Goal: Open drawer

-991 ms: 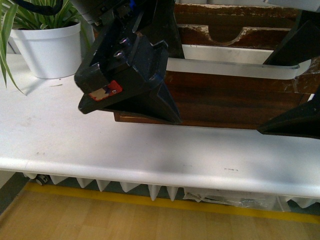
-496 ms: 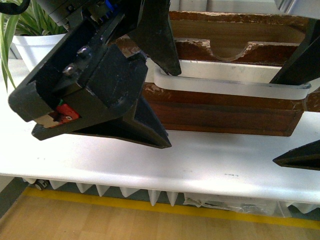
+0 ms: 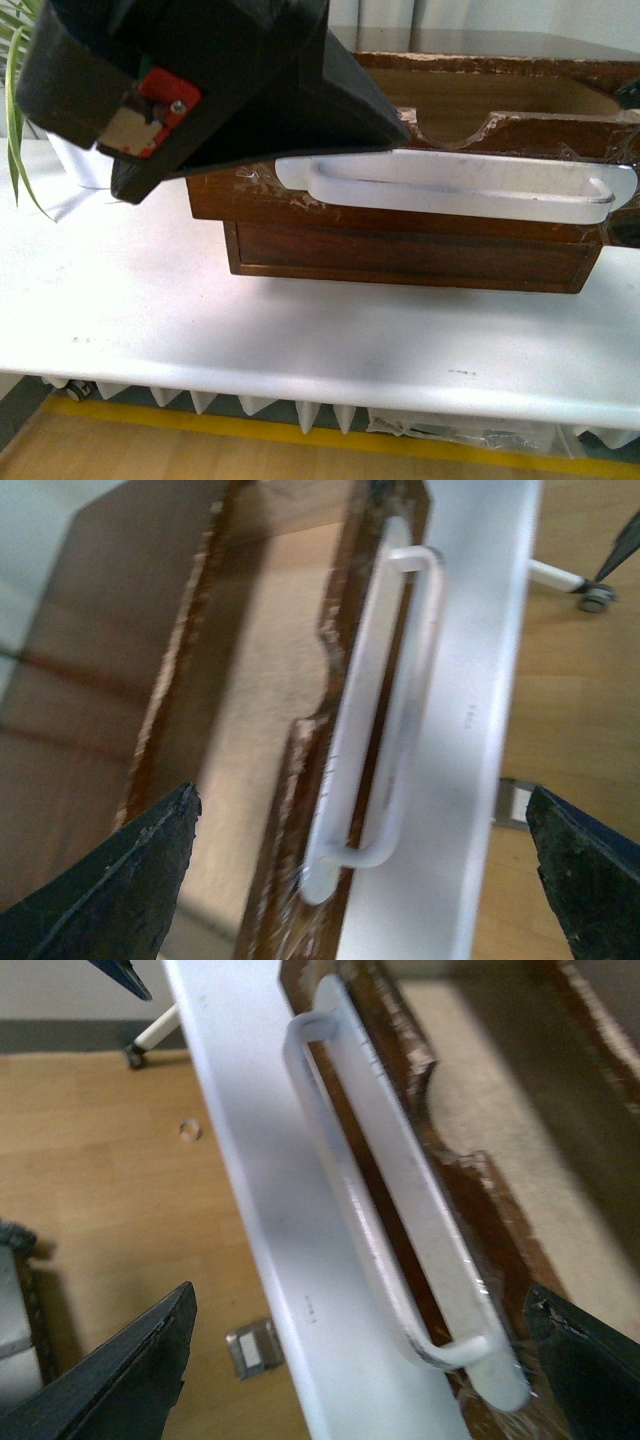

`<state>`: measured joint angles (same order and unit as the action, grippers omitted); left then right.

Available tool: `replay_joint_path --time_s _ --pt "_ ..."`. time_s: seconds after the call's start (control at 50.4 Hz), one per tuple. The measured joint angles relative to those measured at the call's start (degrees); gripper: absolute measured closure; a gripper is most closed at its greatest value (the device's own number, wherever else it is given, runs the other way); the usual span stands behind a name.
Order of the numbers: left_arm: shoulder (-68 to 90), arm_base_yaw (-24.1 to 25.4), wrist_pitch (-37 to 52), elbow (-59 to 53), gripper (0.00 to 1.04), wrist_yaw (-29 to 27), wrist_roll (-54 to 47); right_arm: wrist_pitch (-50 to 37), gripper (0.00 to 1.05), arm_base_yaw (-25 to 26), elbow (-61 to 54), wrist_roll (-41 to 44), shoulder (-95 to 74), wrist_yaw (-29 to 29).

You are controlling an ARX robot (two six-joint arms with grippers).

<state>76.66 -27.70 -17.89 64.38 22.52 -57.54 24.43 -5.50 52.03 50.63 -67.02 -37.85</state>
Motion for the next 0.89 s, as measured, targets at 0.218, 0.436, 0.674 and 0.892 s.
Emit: replay_joint_path --time_s 0.218,0.436,0.674,0.892 --pt "-9.3 3.3 15.8 -11.2 0.06 -7.4 10.6 -12.6 0.09 5.5 -8.8 -12.0 9.0 0.2" --pt "-22.3 5.9 26.6 -25.5 0.06 -23.0 24.7 -20.5 0.09 12.3 -21.7 -26.3 22.3 1.2" --pt "-39.2 5.6 24.6 -41.6 0.06 -38.1 41.9 -18.1 0.09 20.4 -31.6 -35.9 36.3 0.9" --pt "-55.8 5.0 11.3 -50.6 0.06 -52.8 57.0 -13.3 0.09 27.1 -37.5 -40.7 47.4 -1.7"
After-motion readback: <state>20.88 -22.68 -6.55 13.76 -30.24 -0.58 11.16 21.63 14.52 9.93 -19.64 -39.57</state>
